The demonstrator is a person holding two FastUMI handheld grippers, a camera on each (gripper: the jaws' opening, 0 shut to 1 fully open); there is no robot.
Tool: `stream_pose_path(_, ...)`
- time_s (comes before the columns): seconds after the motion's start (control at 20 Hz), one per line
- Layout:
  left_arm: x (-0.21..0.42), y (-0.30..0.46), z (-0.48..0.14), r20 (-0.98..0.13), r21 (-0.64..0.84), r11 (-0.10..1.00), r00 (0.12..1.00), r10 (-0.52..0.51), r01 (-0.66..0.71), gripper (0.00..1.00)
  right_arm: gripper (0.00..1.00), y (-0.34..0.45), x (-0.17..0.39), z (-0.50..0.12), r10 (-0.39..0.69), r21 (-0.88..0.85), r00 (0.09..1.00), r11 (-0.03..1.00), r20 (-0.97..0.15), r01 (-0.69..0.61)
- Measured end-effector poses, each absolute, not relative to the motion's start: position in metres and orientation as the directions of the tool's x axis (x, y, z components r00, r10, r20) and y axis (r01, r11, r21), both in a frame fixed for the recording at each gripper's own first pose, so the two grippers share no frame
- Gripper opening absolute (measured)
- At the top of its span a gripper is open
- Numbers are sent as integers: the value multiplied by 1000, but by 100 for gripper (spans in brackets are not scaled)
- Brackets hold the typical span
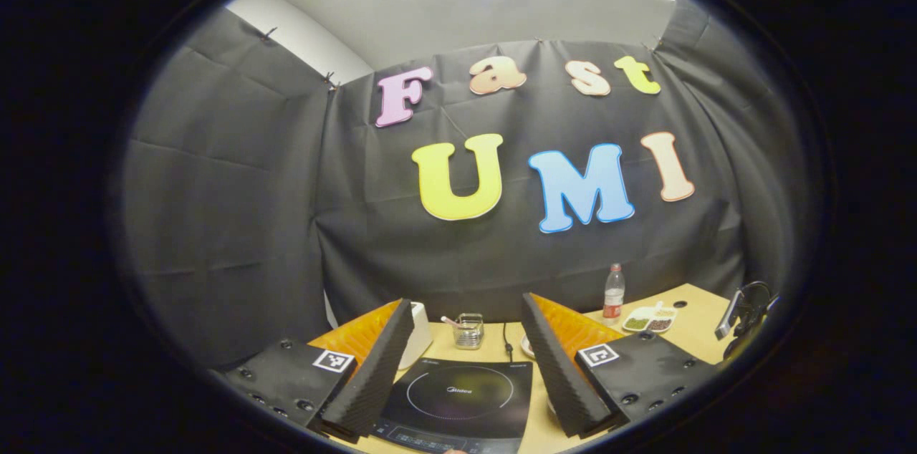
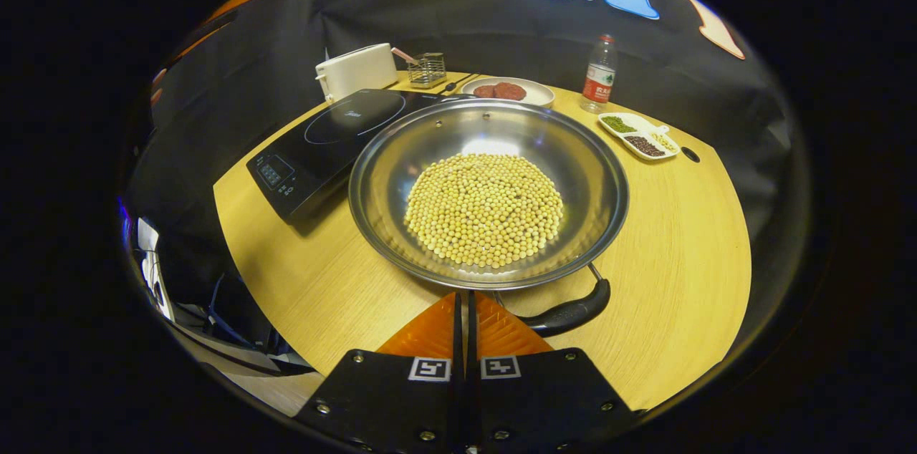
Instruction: First push the handle of the pot to place it horizontally, then grasp the pot with both hands and set it on the induction cooktop.
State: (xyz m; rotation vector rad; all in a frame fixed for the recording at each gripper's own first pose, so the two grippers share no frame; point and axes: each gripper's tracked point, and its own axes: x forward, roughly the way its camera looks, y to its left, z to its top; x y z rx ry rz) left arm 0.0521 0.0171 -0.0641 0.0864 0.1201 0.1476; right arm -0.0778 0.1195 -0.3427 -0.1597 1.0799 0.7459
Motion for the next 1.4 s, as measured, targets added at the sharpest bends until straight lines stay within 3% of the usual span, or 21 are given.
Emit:
stream_pose_path(1.15,73,-15,-90,-153,119,977,969,194,-177,91,1,47,27,-360,371,149,375,851,-850,-504)
stream_pose_path(1.3,75,-19,-96,-163,119,976,966,198,-180,100,1,44,38,-360,361,144,393,863,-846,-484)
stream_pose_path(1.4,76,-21,-102,-175,120,977,965,195,-175,100,1,41,41,-361,354,147,399,874,-846,-464)
